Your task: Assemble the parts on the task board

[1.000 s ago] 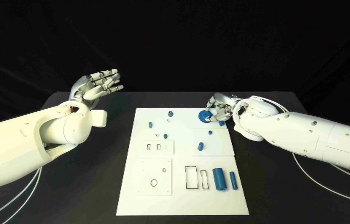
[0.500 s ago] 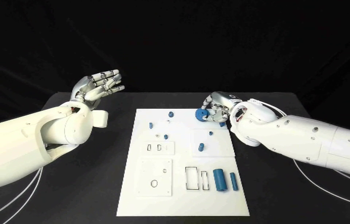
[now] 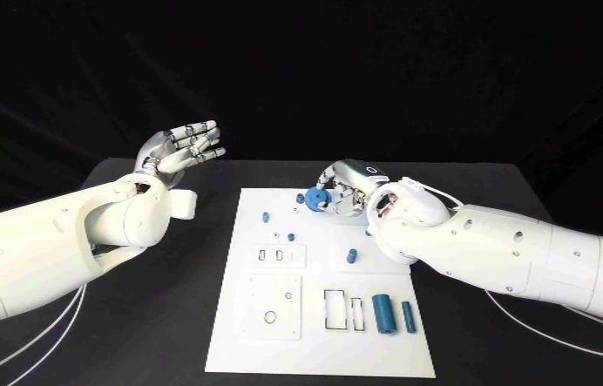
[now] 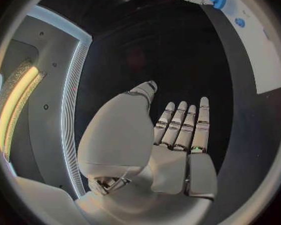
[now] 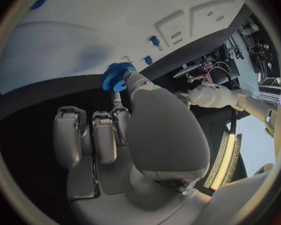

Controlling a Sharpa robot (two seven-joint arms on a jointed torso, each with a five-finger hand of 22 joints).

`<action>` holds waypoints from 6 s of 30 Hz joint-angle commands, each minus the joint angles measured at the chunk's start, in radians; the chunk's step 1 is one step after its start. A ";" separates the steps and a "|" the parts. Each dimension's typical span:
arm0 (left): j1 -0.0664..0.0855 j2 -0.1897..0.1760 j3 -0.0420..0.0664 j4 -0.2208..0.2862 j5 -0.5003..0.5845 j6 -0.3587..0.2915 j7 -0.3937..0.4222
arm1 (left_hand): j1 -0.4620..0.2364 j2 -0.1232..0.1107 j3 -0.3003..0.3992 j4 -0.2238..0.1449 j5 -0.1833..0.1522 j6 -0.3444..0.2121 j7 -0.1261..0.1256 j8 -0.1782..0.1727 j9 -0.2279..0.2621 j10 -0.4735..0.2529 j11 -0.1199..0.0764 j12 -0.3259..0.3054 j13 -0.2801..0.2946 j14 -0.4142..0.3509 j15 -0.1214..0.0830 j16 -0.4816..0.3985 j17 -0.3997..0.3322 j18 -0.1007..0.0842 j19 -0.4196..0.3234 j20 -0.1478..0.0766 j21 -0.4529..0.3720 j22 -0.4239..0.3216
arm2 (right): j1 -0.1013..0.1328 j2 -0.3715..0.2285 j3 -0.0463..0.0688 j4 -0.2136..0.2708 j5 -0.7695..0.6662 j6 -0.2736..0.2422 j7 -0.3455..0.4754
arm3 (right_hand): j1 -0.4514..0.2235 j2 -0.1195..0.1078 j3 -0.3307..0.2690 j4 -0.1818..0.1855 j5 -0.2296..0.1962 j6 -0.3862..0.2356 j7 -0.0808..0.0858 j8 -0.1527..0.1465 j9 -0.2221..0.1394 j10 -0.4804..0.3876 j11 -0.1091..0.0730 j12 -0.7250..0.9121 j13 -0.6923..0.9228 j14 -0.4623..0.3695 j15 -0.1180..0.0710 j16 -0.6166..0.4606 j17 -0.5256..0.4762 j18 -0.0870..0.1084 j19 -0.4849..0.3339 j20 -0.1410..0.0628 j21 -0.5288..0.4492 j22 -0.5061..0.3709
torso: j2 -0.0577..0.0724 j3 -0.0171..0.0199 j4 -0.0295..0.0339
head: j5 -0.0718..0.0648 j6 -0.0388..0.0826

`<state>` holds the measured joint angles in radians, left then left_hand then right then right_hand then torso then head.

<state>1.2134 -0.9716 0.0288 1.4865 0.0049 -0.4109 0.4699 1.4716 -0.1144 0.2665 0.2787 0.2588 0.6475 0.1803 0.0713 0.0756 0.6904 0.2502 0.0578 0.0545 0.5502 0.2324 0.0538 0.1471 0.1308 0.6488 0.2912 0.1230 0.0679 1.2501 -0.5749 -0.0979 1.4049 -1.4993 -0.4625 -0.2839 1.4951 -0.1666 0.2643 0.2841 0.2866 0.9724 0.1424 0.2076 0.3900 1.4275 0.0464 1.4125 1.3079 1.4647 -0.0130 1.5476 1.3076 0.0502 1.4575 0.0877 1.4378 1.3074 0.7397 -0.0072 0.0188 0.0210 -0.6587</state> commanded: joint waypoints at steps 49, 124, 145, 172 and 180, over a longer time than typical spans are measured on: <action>0.003 0.017 0.001 0.009 0.003 0.029 0.004 | 0.014 0.003 0.003 -0.009 0.002 -0.024 0.112 -0.008 -0.005 -0.040 0.006 -0.007 -0.002 -0.008 0.003 -0.003 -0.009 -0.010 0.020 -0.001 0.001 0.002 | -0.045 0.189 -0.014 -0.201 -0.024 0.014 -0.011 | -0.027 -0.023 0.040 0.001 0.001 0.007 -0.006 -0.002 -0.003 -0.001 0.006 -0.007 0.066 0.093 -0.003 0.003 0.203 -0.008 0.006 0.003 -0.009 0.133 | 0.001 0.0004 0.0014 | 0.013 -0.015; 0.002 0.016 0.001 0.002 0.002 0.044 -0.002 | 0.017 0.005 0.005 -0.012 0.002 -0.019 0.112 -0.008 -0.004 -0.034 0.007 -0.005 -0.001 -0.008 0.003 -0.003 -0.012 -0.011 0.026 -0.001 0.001 0.002 | -0.053 0.167 -0.013 -0.183 0.076 0.071 0.010 | -0.140 -0.026 -0.087 0.004 0.008 -0.080 0.024 -0.063 -0.032 -0.021 0.036 -0.024 0.053 0.097 0.023 0.010 0.222 -0.008 0.009 0.028 -0.014 0.142 | -0.003 0.0023 -0.0046 | 0.012 -0.019; 0.002 0.014 0.001 -0.001 0.003 0.045 -0.001 | 0.017 0.005 0.006 -0.012 0.002 -0.016 0.112 -0.007 -0.004 -0.029 0.006 -0.004 0.000 -0.007 0.003 -0.002 -0.014 -0.011 0.026 -0.001 0.001 0.002 | -0.054 0.154 -0.013 -0.179 0.063 0.097 -0.015 | -0.140 -0.026 -0.087 0.005 0.009 -0.081 0.025 -0.065 -0.033 -0.022 0.036 -0.025 0.053 0.096 0.024 0.009 0.219 -0.007 0.007 0.028 -0.017 0.140 | -0.002 0.0038 -0.0057 | 0.010 -0.020; 0.002 0.009 0.001 -0.002 0.003 0.046 -0.001 | 0.017 0.005 0.006 -0.012 0.002 -0.013 0.111 -0.007 -0.004 -0.025 0.006 -0.003 0.000 -0.007 0.003 -0.002 -0.015 -0.011 0.028 -0.001 0.000 0.002 | -0.056 0.072 -0.012 -0.099 0.067 -0.040 0.023 | -0.140 -0.024 -0.085 0.005 0.010 -0.075 0.024 -0.062 -0.032 -0.020 0.036 -0.023 0.055 0.095 0.024 0.008 0.217 -0.008 0.008 0.029 -0.016 0.141 | -0.004 0.0037 -0.0086 | 0.013 -0.021; 0.002 0.007 0.000 -0.004 0.003 0.046 -0.001 | 0.017 0.005 0.006 -0.012 0.002 -0.013 0.111 -0.007 -0.004 -0.025 0.006 -0.003 0.000 -0.007 0.003 -0.002 -0.015 -0.011 0.028 -0.001 0.000 0.002 | -0.038 -0.046 0.000 0.012 0.162 -0.076 0.066 | -0.136 -0.024 -0.083 0.003 0.011 -0.071 0.023 -0.060 -0.031 -0.020 0.035 -0.022 0.055 0.095 0.023 0.008 0.216 -0.007 0.006 0.029 -0.018 0.139 | -0.012 0.0074 -0.0183 | 0.013 -0.016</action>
<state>1.2136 -0.9652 0.0285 1.4815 0.0057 -0.3821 0.4616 1.4760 -0.1100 0.2734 0.2717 0.2588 0.6292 0.1769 0.0675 0.0726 0.6608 0.2561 0.0531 0.0536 0.5466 0.2361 0.0538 0.1327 0.1307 0.6684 0.2891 0.1230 0.0686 1.2076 -0.6073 -0.0995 1.4000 -1.3975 -0.4983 -0.2592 1.3595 -0.1985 0.1756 0.2897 0.2941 0.8948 0.1625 0.1467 0.3573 1.4032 0.0830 1.3880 1.3073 1.4647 0.0054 1.5514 1.3079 0.0532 1.4589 0.1148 1.4230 1.3073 0.7316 -0.0022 0.0059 0.0350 -0.6760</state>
